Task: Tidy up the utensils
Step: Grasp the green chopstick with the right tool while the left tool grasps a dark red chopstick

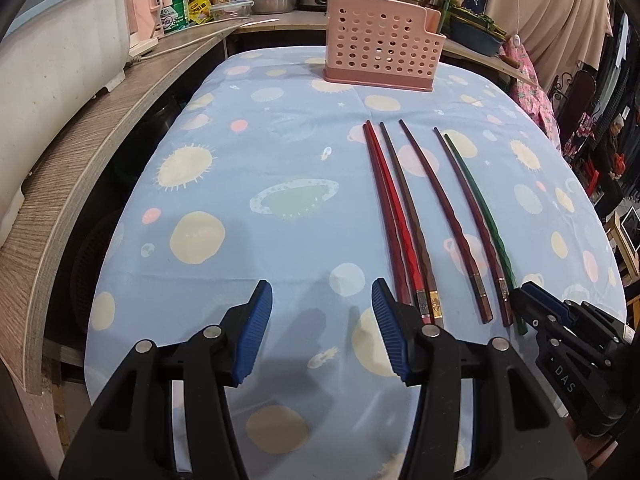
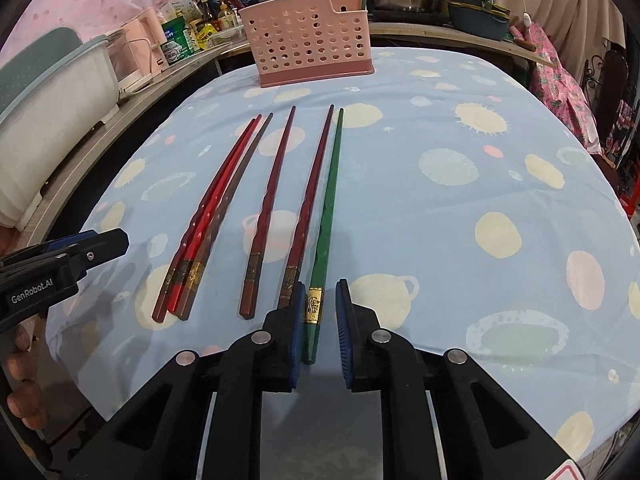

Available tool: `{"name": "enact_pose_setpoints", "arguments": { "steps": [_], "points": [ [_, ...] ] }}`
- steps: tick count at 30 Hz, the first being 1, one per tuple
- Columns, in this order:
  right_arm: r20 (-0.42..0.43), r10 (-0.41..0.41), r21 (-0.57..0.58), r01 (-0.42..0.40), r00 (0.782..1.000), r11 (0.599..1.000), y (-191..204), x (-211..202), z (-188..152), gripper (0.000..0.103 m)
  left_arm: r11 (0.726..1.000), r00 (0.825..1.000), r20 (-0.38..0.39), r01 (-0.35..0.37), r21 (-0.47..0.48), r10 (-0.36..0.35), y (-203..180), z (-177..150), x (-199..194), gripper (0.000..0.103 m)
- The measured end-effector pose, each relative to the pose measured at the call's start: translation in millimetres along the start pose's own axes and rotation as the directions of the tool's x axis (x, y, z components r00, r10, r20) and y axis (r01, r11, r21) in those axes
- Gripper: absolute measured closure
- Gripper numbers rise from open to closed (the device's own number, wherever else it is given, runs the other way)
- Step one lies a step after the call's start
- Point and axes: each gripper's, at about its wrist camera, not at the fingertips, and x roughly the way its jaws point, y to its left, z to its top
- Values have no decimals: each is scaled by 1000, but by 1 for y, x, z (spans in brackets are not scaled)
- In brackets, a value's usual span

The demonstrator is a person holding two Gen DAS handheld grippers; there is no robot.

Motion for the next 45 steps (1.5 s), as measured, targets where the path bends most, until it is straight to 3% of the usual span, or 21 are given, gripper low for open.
{"name": "enact_pose_setpoints", "arguments": {
  "steps": [2, 20, 27, 39, 41, 45],
  "points": [
    [1, -3, 10, 3, 1000, 1000, -4, -1, -1, 95, 1000, 1000, -5, 4, 2, -4, -1, -1, 0, 54],
    [13, -24, 50, 23, 1000, 998, -20, -8, -7, 96, 996, 997, -48, 65, 57, -63, -27, -14, 8, 54],
    [13, -25, 50, 24, 1000, 998, -19, -7, -7, 96, 997, 994, -85, 65, 42, -61, -26, -18, 20, 53],
    [13, -25, 48, 25, 1000, 999, -20, -8, -8, 96, 998, 996, -73, 46, 45, -43, -25, -19, 22, 55],
    [12, -25, 48, 24, 1000, 999, -20, -8, -8, 96, 998, 997, -70, 44, 41, -41, -24, -18, 22, 58],
    [13, -24, 48, 23, 1000, 999, -20, -8, -8, 96, 998, 996, -72, 52, 21, -51, -16, -15, 23, 87]
  ]
}}
